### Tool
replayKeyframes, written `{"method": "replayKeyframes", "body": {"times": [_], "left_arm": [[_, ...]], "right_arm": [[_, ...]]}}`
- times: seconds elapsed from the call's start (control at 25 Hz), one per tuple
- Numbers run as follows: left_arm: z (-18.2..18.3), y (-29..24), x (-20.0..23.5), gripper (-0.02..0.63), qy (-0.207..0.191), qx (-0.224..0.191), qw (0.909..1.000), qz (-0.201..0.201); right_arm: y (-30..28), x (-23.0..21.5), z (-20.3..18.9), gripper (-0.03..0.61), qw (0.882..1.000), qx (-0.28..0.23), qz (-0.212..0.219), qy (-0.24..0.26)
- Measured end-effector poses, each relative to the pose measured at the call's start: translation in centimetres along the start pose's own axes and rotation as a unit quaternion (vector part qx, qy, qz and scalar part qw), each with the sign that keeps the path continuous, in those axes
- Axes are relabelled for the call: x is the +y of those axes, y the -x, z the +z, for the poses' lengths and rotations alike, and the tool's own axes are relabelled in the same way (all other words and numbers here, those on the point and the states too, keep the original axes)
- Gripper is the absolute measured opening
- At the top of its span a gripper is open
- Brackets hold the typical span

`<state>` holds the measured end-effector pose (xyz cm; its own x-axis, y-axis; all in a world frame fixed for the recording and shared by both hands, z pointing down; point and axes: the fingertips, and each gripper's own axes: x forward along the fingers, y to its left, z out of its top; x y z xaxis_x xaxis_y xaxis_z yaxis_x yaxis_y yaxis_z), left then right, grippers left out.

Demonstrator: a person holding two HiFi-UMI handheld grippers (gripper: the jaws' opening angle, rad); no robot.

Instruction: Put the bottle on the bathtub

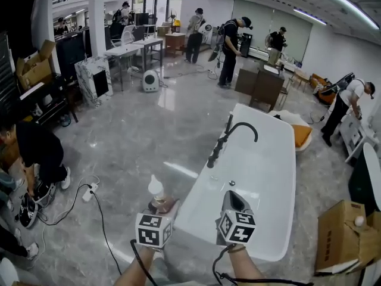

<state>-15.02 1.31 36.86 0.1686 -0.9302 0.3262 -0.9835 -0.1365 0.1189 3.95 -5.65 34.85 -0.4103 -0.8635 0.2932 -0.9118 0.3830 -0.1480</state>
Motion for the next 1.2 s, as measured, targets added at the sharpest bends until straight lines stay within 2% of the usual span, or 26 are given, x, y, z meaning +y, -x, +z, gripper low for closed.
{"method": "replayKeyframes", "body": {"times": [0.24, 0.56, 0.88, 1.2], "left_arm": [[3.3, -4.0, 5.7, 0.259, -0.009, -0.002, 0.9997, -0.023], [4.5, -9.0, 11.7, 0.259, -0.028, 0.015, 0.9977, -0.06], [4.4, -13.0, 11.2, 0.259, -0.038, 0.034, 0.9951, -0.085], [2.9, -16.2, 7.7, 0.259, -0.044, 0.058, 0.9913, -0.11]], "right_arm": [[-5.2, 2.4, 2.5, 0.003, 1.0, -0.006, -0.024, -0.013], [-11.0, 4.3, 3.1, 0.003, 0.997, -0.013, -0.071, -0.041], [-11.5, -0.3, 1.2, 0.003, 0.989, -0.004, -0.132, -0.067], [-12.2, -4.2, 0.9, 0.003, 0.987, 0.003, -0.148, -0.06]]}}
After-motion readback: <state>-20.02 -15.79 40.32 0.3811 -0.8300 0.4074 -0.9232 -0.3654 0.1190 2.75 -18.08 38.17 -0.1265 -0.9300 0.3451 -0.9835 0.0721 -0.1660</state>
